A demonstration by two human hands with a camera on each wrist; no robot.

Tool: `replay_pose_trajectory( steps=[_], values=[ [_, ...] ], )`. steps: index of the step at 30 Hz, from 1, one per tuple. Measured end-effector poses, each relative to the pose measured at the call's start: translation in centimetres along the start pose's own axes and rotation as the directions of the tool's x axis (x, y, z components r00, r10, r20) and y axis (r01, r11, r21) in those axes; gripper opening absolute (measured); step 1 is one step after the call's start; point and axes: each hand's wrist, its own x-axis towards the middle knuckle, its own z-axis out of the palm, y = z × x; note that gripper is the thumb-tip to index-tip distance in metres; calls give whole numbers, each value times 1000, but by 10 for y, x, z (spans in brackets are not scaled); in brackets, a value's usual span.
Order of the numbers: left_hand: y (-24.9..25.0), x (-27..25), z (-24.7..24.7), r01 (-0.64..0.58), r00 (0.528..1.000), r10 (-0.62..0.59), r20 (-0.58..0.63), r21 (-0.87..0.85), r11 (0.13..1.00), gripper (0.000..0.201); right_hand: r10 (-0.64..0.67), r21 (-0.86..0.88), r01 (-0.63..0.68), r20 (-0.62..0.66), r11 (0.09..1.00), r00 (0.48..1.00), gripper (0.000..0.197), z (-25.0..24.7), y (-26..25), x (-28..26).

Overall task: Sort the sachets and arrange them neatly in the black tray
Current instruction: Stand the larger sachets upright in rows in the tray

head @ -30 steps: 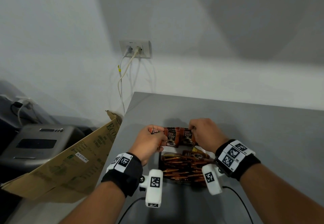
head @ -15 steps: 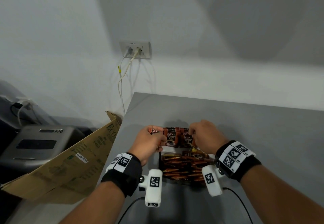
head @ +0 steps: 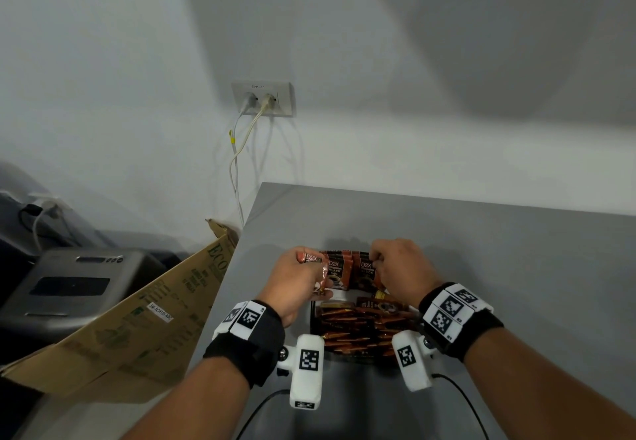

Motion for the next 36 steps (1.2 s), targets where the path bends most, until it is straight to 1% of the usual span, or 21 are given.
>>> replay_pose_trajectory(
  steps=[3,7,9,11,13,14,16,17,18,20,23,25,27,29,32,36],
  values=[
    [0,-1,1,5,1000,-5,10,1,1000,21,-23,24,23,4,999,1000,20,2,1,2],
    [0,-1,1,6,1000,-6,7,18,1000,27,-34,20,34,18,999,999,22,0,0,1],
    [0,-1,1,-8,1000,8,-10,53,999,29,-53,21,53,17,998,998,20,-2,-2,-1],
    [0,-1,2,-53,999,54,-1,101,993,26,-66,56,68,-24,996,997,15,-9,-2,-4],
    [2,-1,5,-104,994,102,26,149,983,27,-72,154,85,-87,984,994,9,-23,-8,-8],
    [3,-1,9,-127,992,121,46,163,979,30,-71,237,88,-79,968,994,11,-32,-12,-12],
    [7,-2,18,-170,983,156,98,159,972,36,-82,390,63,33,919,996,20,-48,-23,-17],
    [10,-3,24,-187,978,169,121,156,970,38,-99,423,51,92,905,991,21,-54,-28,-18],
    [12,-4,29,-199,974,178,139,159,967,39,-114,424,52,124,904,986,18,-59,-29,-19],
    [13,-2,33,-211,972,186,144,181,961,33,-104,397,58,95,916,990,16,-70,-23,-19],
    [9,2,27,-181,983,174,57,196,964,23,3,344,-1,-6,939,1000,18,-91,0,-17],
    [4,3,19,-162,986,164,4,195,967,22,32,256,-34,10,966,999,21,-93,15,-20],
    [0,2,14,-150,988,152,3,193,970,20,43,135,-53,77,989,996,25,-80,25,-24],
    [-3,1,11,-142,990,142,15,199,970,18,44,71,-52,112,996,993,24,-61,31,-27],
    [-8,2,7,-123,992,123,14,203,971,16,32,28,-35,105,999,994,17,-42,36,-28],
    [-11,0,1,-111,994,112,7,208,972,17,-2,-7,3,61,1000,998,14,-30,36,-26]
  ],
)
